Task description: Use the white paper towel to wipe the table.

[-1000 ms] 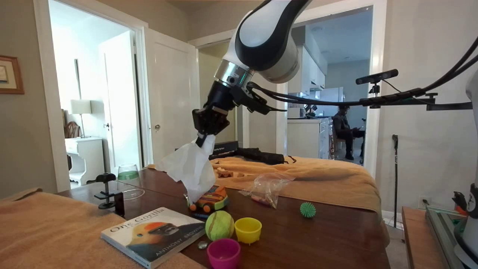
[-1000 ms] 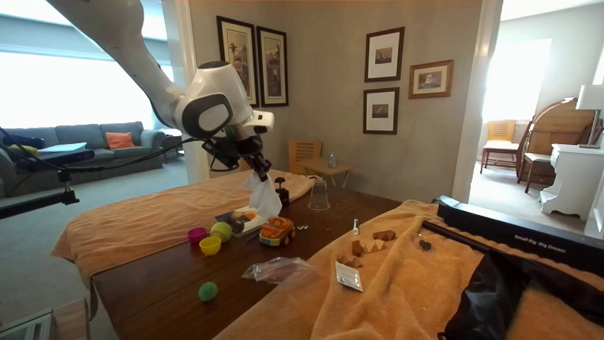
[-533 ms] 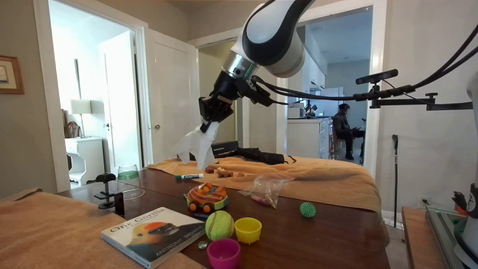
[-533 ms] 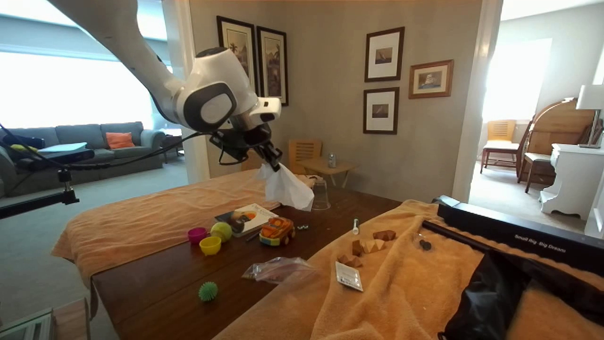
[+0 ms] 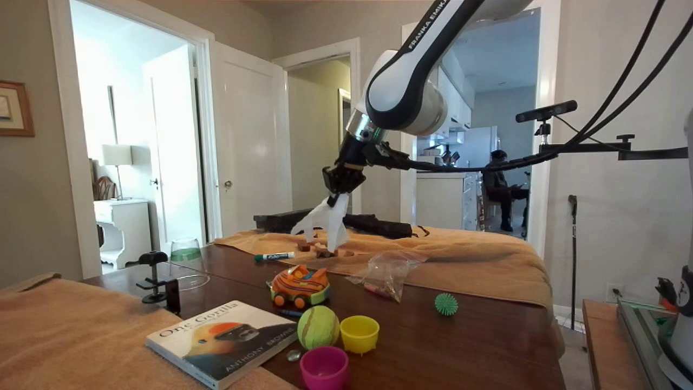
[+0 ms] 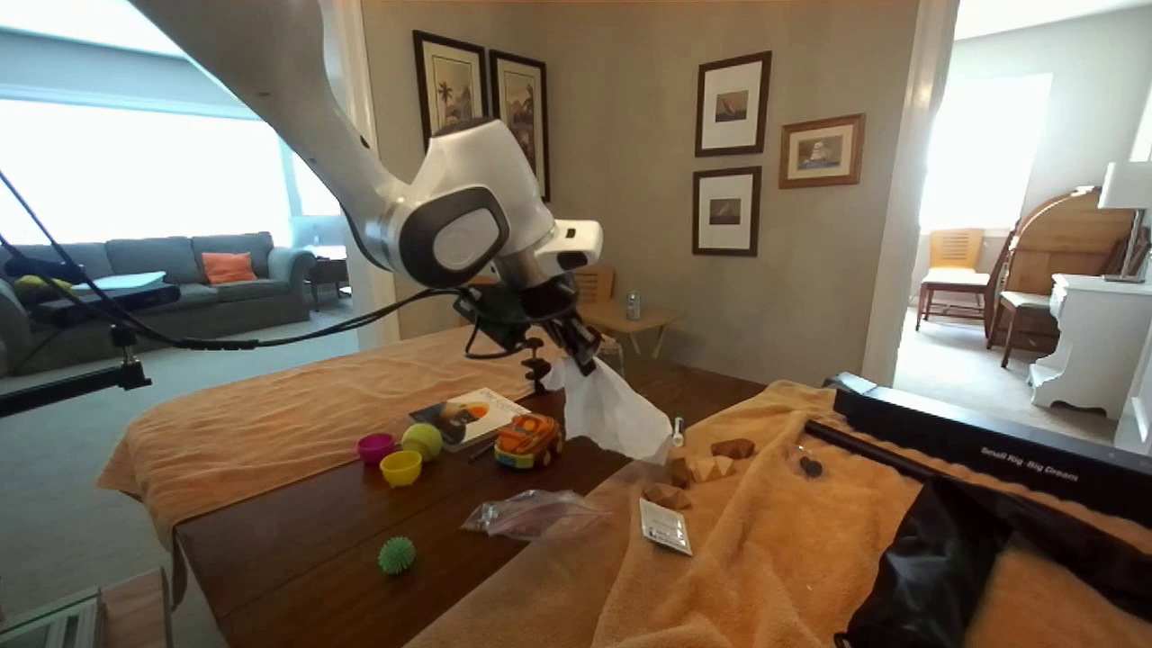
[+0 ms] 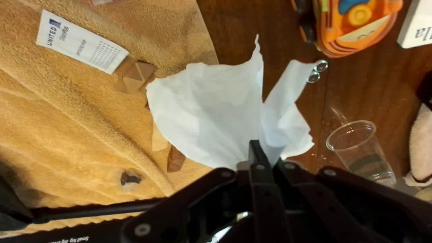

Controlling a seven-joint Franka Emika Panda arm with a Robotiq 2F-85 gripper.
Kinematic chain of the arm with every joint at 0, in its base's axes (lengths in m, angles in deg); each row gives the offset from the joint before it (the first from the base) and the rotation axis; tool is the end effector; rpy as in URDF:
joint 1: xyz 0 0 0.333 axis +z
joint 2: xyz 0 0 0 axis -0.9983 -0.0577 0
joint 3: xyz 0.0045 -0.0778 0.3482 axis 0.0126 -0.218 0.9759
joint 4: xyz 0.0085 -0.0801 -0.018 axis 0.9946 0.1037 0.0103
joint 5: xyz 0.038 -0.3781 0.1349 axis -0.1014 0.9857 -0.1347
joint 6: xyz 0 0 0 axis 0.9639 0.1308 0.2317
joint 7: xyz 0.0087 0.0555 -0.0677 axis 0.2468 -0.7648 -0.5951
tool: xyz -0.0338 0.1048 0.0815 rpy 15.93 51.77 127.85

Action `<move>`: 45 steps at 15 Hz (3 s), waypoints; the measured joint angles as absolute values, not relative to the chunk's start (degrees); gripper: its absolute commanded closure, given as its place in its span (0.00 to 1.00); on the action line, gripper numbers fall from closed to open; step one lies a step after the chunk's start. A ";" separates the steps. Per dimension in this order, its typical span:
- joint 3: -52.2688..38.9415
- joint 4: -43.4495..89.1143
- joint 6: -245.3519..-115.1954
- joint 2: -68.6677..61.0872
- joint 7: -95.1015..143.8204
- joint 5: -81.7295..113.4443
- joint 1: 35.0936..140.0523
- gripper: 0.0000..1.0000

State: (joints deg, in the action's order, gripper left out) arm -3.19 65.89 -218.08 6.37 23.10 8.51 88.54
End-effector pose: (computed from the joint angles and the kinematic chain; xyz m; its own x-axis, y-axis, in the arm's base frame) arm 0.5751 0.0084 0.3464 0.8516 -0.1569 0.5001 -0.1241 -0.9874 -0.0983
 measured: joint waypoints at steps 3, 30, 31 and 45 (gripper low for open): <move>-2.57 64.42 -215.69 2.57 24.27 7.23 87.75 1.00; -2.73 36.64 -203.65 -24.63 24.26 6.06 91.40 1.00; -3.01 34.64 -202.62 -26.04 23.76 6.21 91.70 1.00; -4.68 11.06 -195.11 -39.63 19.13 7.05 95.74 1.00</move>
